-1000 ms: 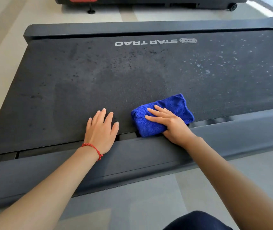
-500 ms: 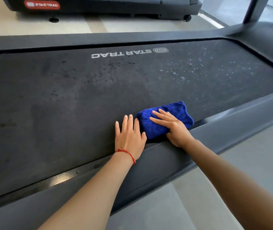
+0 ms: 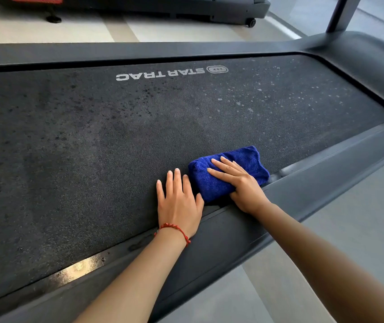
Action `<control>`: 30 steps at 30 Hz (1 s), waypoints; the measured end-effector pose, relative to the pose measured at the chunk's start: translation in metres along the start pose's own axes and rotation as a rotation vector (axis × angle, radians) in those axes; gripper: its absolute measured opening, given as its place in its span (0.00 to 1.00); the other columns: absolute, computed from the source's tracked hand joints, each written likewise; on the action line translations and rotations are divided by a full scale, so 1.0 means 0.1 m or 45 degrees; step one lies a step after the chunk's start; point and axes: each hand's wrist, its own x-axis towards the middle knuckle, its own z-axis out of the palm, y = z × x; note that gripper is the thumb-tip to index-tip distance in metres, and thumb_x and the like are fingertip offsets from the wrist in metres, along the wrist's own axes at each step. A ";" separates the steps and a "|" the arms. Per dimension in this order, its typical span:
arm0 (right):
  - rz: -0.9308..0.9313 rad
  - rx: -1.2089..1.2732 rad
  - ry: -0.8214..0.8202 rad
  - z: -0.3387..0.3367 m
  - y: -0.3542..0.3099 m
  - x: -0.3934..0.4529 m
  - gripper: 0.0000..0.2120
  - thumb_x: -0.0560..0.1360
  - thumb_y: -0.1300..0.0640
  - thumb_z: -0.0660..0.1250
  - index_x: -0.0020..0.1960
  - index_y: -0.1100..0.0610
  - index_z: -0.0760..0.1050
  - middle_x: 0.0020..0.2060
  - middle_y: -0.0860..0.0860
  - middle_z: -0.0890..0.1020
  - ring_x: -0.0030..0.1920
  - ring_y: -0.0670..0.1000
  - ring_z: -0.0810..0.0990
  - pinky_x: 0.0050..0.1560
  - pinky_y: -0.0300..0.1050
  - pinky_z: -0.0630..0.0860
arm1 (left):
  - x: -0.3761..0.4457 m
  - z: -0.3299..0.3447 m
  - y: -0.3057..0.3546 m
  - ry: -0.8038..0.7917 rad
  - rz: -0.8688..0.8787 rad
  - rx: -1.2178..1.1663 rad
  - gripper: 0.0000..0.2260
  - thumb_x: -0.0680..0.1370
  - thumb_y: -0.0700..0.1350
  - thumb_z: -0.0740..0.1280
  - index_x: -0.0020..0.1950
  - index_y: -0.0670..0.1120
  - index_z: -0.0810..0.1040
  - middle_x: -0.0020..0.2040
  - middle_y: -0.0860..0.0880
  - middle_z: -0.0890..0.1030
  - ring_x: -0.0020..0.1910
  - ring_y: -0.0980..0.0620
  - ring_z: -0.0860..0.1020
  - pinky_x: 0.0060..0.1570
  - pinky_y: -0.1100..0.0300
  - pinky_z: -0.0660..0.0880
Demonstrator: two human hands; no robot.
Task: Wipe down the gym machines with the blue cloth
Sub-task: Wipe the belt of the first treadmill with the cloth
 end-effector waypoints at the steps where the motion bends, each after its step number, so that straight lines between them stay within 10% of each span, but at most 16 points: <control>1: -0.001 0.005 0.006 0.00 0.00 -0.01 0.40 0.61 0.77 0.58 0.68 0.51 0.69 0.70 0.44 0.64 0.72 0.45 0.55 0.72 0.42 0.46 | -0.01 0.01 0.00 0.000 0.009 0.004 0.22 0.73 0.51 0.60 0.58 0.36 0.78 0.61 0.36 0.76 0.62 0.38 0.73 0.60 0.39 0.67; 5: -0.033 0.040 0.019 -0.01 0.01 0.00 0.39 0.62 0.77 0.58 0.68 0.52 0.69 0.70 0.48 0.66 0.72 0.47 0.55 0.72 0.44 0.47 | -0.02 -0.01 0.02 -0.027 -0.044 -0.032 0.22 0.76 0.48 0.65 0.66 0.37 0.72 0.69 0.38 0.68 0.70 0.40 0.65 0.67 0.42 0.58; 14: -0.201 0.108 -0.054 -0.05 0.19 0.09 0.38 0.62 0.76 0.57 0.69 0.51 0.68 0.71 0.48 0.65 0.74 0.52 0.56 0.72 0.42 0.45 | 0.01 0.03 0.02 0.008 -0.047 0.089 0.25 0.74 0.52 0.53 0.56 0.36 0.79 0.59 0.37 0.78 0.58 0.38 0.76 0.53 0.37 0.71; 21: -0.257 0.166 -0.027 -0.01 0.27 0.12 0.35 0.66 0.75 0.59 0.68 0.50 0.69 0.71 0.48 0.66 0.74 0.53 0.57 0.71 0.40 0.44 | 0.05 0.11 0.35 0.112 -0.367 -0.014 0.23 0.80 0.49 0.50 0.72 0.41 0.65 0.75 0.44 0.59 0.74 0.46 0.54 0.70 0.49 0.48; 30: -0.260 0.162 0.032 0.00 0.28 0.11 0.31 0.68 0.76 0.59 0.68 0.55 0.70 0.69 0.54 0.69 0.72 0.60 0.59 0.72 0.49 0.48 | 0.06 0.04 0.50 0.107 -0.474 0.079 0.23 0.73 0.45 0.55 0.66 0.39 0.73 0.68 0.39 0.70 0.68 0.40 0.66 0.65 0.42 0.61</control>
